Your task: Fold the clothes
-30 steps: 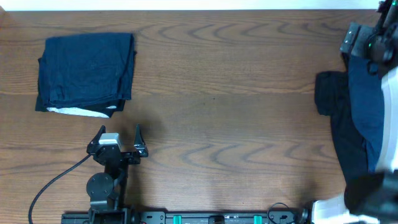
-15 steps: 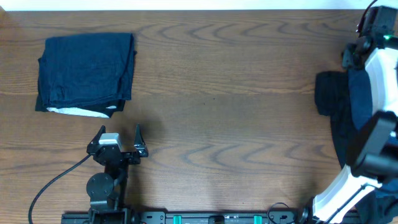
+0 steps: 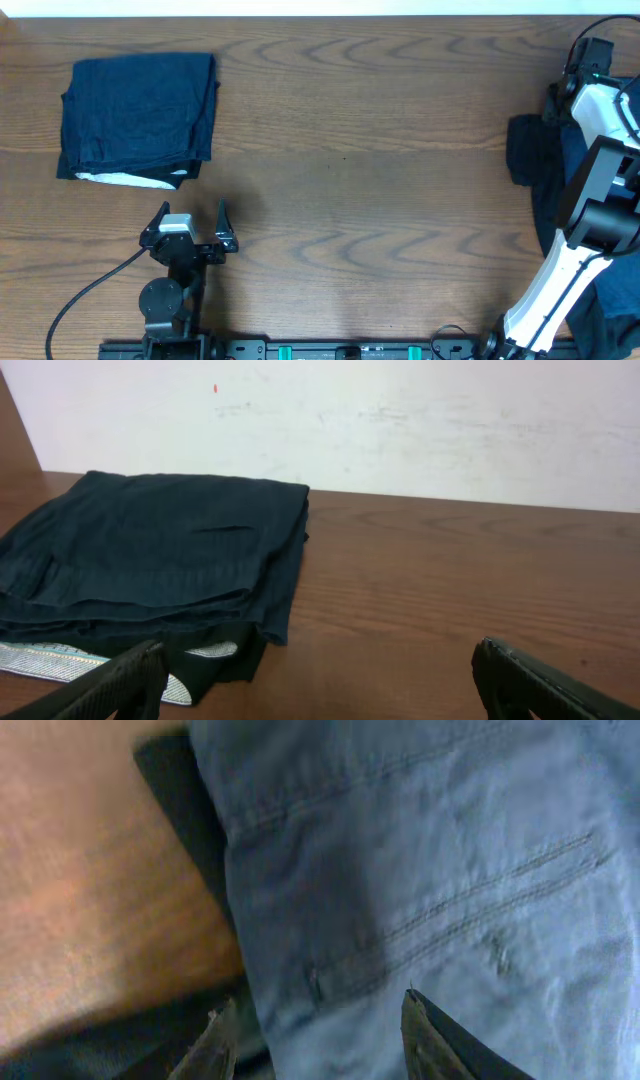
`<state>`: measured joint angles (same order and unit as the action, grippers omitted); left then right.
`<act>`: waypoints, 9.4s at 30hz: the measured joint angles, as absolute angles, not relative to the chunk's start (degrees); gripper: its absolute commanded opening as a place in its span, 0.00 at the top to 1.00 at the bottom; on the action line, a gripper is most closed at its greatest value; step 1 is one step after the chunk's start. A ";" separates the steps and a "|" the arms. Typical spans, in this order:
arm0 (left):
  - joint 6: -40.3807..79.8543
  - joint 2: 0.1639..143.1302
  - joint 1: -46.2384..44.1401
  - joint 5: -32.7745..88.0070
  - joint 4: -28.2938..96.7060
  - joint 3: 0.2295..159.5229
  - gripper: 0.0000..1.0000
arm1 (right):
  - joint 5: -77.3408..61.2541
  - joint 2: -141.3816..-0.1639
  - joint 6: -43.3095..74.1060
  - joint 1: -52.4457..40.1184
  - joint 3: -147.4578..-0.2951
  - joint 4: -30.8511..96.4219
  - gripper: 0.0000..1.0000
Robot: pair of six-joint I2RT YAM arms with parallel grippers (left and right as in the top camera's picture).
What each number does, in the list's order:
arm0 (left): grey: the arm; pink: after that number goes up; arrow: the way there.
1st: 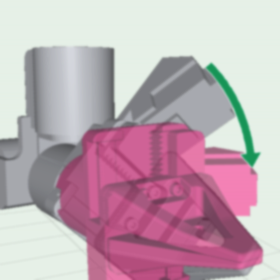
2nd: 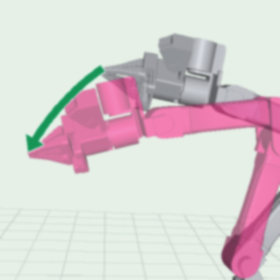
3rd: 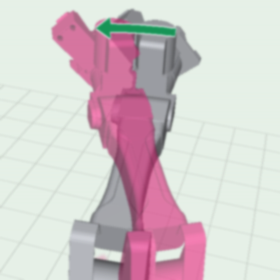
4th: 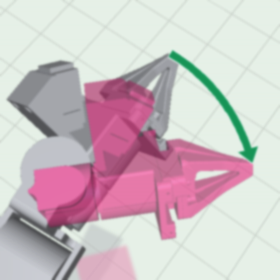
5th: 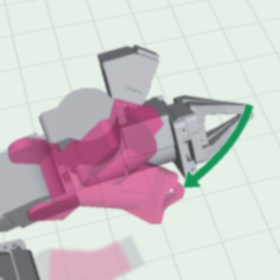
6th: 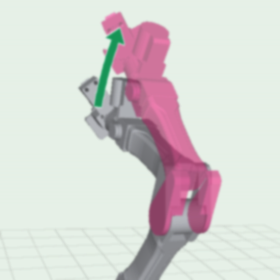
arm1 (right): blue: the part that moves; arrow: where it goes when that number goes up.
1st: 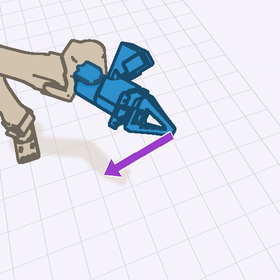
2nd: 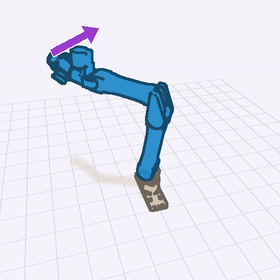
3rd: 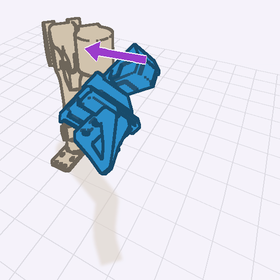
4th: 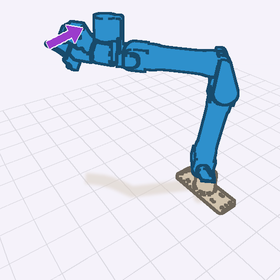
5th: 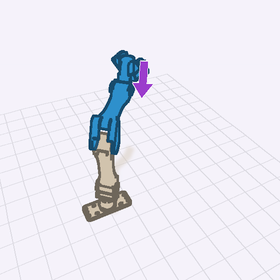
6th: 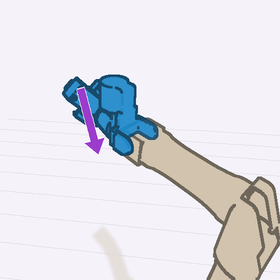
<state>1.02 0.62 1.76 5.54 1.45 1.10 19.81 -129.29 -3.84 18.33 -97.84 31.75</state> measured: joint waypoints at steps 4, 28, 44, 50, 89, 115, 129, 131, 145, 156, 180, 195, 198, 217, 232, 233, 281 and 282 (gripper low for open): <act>1.02 0.62 1.76 5.54 1.45 1.10 0.02 | 19.49 -129.34 -3.86 18.33 -97.84 29.93 0.49; 1.02 0.62 1.76 5.54 1.45 1.10 0.02 | 18.28 -132.70 -4.08 18.37 -97.71 25.45 0.74; 1.02 0.62 1.76 5.54 1.45 1.10 0.02 | 18.44 -131.61 -3.99 18.37 -97.71 25.32 0.81; 1.02 0.62 1.76 5.54 1.45 1.10 0.02 | 17.98 -129.71 -3.99 18.55 -97.71 26.68 0.81; 1.02 0.62 1.76 5.54 1.45 1.10 0.02 | 8.60 -129.47 -3.20 23.62 -97.71 30.20 0.54; 1.02 0.62 1.76 5.54 1.45 1.10 0.02 | 10.07 -120.75 -3.22 23.07 -97.32 28.80 0.99; 1.02 0.62 1.76 5.56 1.45 1.10 0.02 | 5.48 -107.09 -3.20 10.63 -97.32 33.41 0.99; 1.02 0.62 1.76 5.54 1.45 1.10 0.02 | 5.32 -106.02 -3.20 6.24 -97.32 33.56 0.99; 1.02 0.62 1.76 5.54 1.45 1.10 0.02 | 2.74 -108.71 -3.25 -21.67 -97.34 33.28 0.99; 1.02 0.62 1.76 5.54 1.45 1.10 0.02 | -0.14 -121.05 -3.40 -33.43 -97.25 38.65 0.99; 1.02 0.62 1.76 5.54 1.45 1.10 0.02 | -1.54 -97.56 -0.89 -24.71 -98.04 57.71 0.83; 1.02 0.62 1.76 5.54 1.45 1.10 0.02 | 0.25 -102.94 3.29 7.18 -93.54 66.35 0.99; 1.02 0.62 1.76 5.56 1.45 1.10 0.02 | -1.32 -106.34 3.38 11.75 -92.60 66.30 0.99; 1.02 0.62 1.76 5.54 1.45 1.10 0.02 | -14.31 -119.79 -4.69 23.00 -88.68 60.60 0.99; 1.02 0.62 1.76 5.54 1.45 1.10 0.02 | -18.74 -119.79 -5.04 25.26 -88.68 57.84 0.99; 1.02 0.62 1.76 5.54 1.45 1.10 0.02 | -18.90 -119.79 -4.99 25.43 -88.68 57.54 0.99; -0.08 94.54 -14.02 23.24 16.21 60.14 0.02 | -19.77 -119.79 -3.88 25.61 -88.66 57.34 0.91; -0.08 95.55 -14.20 23.64 15.64 60.14 0.02 | -19.77 -119.79 -3.81 25.61 -88.66 57.32 0.91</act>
